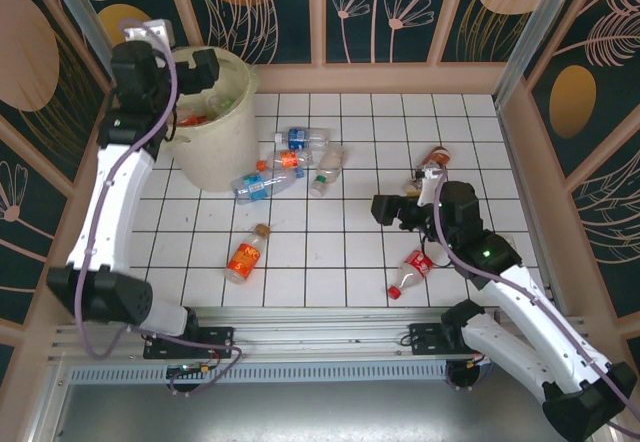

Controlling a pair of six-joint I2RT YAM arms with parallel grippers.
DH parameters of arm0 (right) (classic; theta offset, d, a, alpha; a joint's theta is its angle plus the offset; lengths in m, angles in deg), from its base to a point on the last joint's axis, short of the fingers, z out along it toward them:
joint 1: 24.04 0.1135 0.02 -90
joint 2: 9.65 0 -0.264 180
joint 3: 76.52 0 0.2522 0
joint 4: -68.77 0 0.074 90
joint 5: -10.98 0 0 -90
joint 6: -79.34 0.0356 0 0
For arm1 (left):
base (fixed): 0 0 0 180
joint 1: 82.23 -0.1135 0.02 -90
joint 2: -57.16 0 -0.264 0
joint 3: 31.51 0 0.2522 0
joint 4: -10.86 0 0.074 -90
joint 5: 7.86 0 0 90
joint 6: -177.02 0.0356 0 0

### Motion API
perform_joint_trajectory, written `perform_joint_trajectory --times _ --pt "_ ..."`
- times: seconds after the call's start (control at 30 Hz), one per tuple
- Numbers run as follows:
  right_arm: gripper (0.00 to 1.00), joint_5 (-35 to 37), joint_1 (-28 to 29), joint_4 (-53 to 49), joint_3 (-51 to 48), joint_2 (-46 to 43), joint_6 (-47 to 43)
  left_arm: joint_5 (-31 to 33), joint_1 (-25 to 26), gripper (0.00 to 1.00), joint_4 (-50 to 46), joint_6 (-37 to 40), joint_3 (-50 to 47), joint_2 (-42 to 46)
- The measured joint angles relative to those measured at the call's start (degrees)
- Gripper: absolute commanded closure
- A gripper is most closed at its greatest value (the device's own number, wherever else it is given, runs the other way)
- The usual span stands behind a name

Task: Put the plastic bottles in the bin

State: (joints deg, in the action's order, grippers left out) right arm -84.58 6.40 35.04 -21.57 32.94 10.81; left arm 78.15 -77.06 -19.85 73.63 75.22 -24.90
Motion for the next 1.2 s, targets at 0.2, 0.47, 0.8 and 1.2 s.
perform_joint_trajectory --times 0.2,0.47,0.8,1.2 --pt "0.02 0.3 0.1 1.0 0.0 3.6 1.9 -20.5 0.5 0.01 11.6 -6.3 -21.6 12.9" --pt "0.01 2.9 1.2 4.9 1.2 14.4 5.2 -30.4 2.0 0.01 20.8 -17.1 -44.6 27.6" --pt "0.01 6.6 4.6 10.8 7.5 32.3 8.9 -35.5 3.4 0.01 21.9 -19.9 -57.1 36.4" --pt "0.01 10.3 6.1 15.6 22.9 58.2 10.3 -38.3 3.4 0.01 23.3 -19.8 -57.7 37.1"
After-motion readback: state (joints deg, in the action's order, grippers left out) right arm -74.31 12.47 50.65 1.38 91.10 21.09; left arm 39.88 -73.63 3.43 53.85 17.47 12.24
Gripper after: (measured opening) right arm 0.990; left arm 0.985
